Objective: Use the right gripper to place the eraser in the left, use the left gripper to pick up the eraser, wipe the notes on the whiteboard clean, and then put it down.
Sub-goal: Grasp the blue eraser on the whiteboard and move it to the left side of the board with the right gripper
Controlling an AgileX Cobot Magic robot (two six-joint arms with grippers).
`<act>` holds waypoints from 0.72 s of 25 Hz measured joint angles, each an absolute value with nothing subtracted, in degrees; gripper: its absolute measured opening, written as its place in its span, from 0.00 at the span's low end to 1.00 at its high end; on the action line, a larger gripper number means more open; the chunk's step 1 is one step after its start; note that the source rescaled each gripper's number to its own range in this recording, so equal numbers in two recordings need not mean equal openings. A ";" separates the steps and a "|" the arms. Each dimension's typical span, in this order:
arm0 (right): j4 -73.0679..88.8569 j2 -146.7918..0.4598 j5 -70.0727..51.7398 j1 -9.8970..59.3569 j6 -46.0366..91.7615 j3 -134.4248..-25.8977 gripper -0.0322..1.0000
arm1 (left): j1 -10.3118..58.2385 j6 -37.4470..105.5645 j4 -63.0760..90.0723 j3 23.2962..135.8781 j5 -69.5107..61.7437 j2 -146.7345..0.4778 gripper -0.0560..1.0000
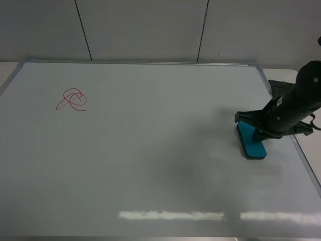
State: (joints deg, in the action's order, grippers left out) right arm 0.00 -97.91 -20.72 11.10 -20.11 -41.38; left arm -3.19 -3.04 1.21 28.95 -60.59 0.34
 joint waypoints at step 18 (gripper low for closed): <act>25.93 -109.05 -12.73 38.65 -13.42 -51.68 0.04 | -3.19 -3.04 1.21 28.95 -60.59 0.34 1.00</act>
